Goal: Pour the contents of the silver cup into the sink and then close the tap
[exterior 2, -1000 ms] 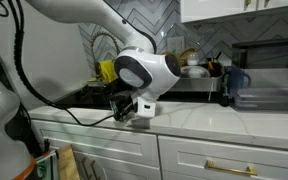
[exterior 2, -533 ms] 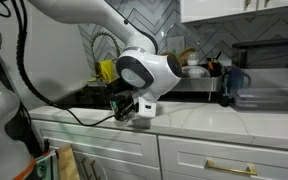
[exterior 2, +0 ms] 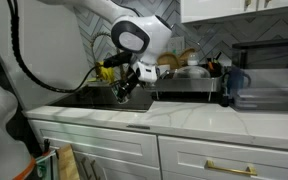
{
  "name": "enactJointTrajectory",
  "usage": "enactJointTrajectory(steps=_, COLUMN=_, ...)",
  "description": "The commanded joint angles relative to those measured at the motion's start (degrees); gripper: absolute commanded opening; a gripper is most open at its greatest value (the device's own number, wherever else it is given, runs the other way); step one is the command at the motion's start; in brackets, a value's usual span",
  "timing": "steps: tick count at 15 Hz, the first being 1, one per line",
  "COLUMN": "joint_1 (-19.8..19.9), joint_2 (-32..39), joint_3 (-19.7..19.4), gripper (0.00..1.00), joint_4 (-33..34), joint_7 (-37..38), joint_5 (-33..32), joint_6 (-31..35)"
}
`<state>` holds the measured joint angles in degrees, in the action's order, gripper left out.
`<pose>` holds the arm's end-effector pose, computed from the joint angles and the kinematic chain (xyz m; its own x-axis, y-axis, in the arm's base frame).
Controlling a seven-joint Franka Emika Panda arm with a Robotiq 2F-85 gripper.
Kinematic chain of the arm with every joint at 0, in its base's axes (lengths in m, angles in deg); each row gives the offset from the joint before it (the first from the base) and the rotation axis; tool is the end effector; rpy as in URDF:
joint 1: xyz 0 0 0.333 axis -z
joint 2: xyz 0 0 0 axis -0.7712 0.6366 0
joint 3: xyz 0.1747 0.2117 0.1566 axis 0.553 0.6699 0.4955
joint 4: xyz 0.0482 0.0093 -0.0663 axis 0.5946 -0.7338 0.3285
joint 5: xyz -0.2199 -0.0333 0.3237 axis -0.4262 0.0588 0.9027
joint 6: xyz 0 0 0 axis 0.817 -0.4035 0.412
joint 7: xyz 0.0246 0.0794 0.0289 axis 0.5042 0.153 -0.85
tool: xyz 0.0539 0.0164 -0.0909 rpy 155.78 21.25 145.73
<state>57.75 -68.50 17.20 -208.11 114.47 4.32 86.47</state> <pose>0.4399 -0.0531 0.3834 0.4882 -0.6528 -0.5792 -0.8375 -0.5372 -0.1004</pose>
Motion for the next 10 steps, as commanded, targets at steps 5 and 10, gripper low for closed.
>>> enactJointTrajectory(steps=5, joint_1=-4.9, joint_2=-10.9, joint_3=8.3, gripper=0.41, joint_4=1.7, joint_7=7.5, joint_5=-7.8, joint_6=3.8)
enactJointTrajectory(steps=10, joint_1=-5.0, joint_2=-10.3, joint_3=8.6, gripper=0.66, joint_4=2.4, joint_7=8.7, joint_5=-8.4, joint_6=2.9)
